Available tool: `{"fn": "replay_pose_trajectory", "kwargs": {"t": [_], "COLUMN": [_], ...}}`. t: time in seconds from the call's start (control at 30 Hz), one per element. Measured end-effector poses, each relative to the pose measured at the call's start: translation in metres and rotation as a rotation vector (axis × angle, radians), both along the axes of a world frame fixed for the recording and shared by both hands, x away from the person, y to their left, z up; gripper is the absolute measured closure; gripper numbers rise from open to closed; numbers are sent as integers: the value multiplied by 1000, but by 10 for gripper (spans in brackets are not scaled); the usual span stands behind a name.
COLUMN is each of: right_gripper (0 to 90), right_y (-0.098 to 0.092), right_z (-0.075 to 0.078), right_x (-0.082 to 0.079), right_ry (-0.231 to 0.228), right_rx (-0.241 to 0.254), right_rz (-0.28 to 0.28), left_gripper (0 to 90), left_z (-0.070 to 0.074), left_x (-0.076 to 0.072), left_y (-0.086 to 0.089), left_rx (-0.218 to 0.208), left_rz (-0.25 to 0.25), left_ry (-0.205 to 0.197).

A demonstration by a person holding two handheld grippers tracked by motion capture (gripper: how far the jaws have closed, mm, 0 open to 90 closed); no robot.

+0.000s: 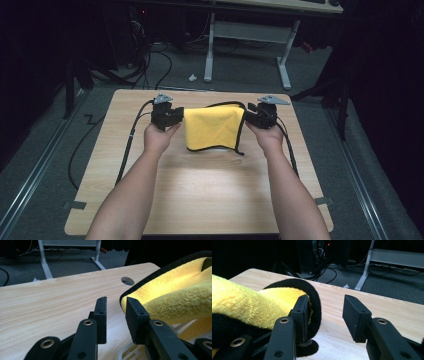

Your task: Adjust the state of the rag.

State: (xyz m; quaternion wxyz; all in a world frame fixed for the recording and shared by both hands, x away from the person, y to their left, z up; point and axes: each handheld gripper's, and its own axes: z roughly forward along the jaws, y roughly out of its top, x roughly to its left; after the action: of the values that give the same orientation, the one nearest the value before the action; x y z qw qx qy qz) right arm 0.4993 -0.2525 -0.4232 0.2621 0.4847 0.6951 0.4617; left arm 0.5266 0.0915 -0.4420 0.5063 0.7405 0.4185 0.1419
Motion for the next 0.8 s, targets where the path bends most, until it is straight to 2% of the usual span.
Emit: {"fn": "replay_pose_trajectory", "kwargs": {"t": [0.13,0.17,0.23,0.4,0.5,0.57,0.63,0.67,0.73,0.8], "right_gripper": [579,578,578,572,566,553,510,505,489,490], "right_y": [-3,-4,-8,-8,-9,-8,-5,-4,-6,-9], "right_z": [2,3,8,14,14,12,7,6,5,11], "right_x": [-1,-1,-3,-4,-5,-4,0,1,2,1], "right_ry": [-4,-20,-39,-45,-37,-11,37,33,37,-11], "right_rx": [34,32,79,29,21,16,12,12,47,95], "right_rz": [2,2,-4,-6,-5,-4,14,10,15,17], "left_gripper": [712,712,712,702,695,695,695,695,694,695], "left_z": [1,1,2,5,7,8,8,8,8,8], "left_x": [0,-1,-1,-2,-4,-5,-6,-6,-6,-6], "left_y": [1,1,2,6,8,6,4,4,3,3], "left_rx": [2,3,6,21,22,31,26,25,30,31], "left_rz": [2,3,6,17,13,6,3,2,1,0], "left_ry": [-6,-6,-8,-17,-22,-27,-26,-26,-25,-24]}}
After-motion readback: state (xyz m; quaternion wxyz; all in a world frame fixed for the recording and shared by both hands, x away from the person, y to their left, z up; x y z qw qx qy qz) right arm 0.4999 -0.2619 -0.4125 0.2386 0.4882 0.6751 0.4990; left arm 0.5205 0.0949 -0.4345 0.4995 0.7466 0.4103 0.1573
